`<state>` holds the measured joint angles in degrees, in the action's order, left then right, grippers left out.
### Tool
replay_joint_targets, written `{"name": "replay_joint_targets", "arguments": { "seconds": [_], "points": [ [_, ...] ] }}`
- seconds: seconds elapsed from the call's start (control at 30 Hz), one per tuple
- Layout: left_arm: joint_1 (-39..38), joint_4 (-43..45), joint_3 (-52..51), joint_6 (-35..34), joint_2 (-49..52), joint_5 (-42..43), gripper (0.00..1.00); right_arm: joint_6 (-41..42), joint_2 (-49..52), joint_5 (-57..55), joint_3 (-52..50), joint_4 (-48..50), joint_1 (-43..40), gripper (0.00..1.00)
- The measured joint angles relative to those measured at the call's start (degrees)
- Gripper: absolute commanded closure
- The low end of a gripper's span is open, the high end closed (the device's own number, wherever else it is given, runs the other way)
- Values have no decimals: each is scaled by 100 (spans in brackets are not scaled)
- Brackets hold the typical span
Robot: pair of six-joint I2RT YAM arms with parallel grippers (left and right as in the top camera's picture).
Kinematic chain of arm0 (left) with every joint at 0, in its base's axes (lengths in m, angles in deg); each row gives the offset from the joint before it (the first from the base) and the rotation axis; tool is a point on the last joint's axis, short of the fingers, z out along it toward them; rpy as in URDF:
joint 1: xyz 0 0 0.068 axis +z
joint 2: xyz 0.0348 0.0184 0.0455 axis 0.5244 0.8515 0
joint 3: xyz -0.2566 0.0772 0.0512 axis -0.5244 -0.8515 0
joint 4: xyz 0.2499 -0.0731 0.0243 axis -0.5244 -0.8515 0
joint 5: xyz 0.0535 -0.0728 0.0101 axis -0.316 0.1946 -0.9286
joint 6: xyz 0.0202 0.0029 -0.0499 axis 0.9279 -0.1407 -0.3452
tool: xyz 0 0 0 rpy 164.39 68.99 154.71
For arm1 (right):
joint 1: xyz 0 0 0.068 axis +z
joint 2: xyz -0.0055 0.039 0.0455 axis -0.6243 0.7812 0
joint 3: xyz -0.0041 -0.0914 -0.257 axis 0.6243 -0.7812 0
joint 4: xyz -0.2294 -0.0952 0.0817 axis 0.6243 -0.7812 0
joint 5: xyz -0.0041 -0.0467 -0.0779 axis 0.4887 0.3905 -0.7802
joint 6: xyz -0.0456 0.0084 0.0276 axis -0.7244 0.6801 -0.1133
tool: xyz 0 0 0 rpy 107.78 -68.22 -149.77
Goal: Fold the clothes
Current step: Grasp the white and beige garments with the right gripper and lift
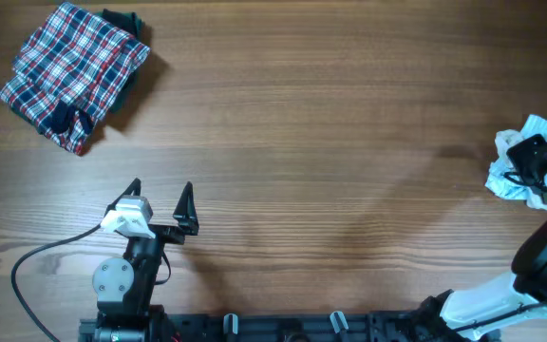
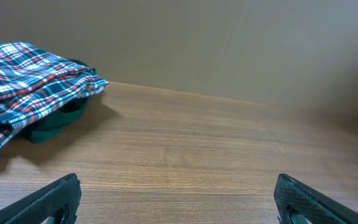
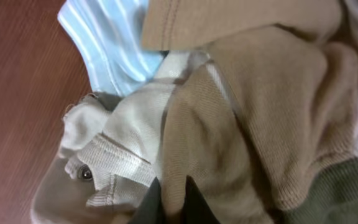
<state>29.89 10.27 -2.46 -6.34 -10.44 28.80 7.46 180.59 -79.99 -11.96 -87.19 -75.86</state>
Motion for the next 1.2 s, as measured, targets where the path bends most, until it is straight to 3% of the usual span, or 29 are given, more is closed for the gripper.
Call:
{"name": "replay_joint_targets", "arguments": {
  "seconds": [0.47, 0.7, 0.93, 1.2],
  "points": [
    [0, 0, 0, 0, 0, 0, 0, 149, -953, 385, 0, -129, 0, 95],
    [0, 0, 0, 0, 0, 0, 0, 192, -1432, 527, 0, -157, 0, 88],
    [0, 0, 0, 0, 0, 0, 0, 393, -2046, 649, 0, -348, 0, 93],
    [0, -2, 0, 0, 0, 0, 0, 863, -2439, 1657, 0, -337, 33, 96]
  ]
}}
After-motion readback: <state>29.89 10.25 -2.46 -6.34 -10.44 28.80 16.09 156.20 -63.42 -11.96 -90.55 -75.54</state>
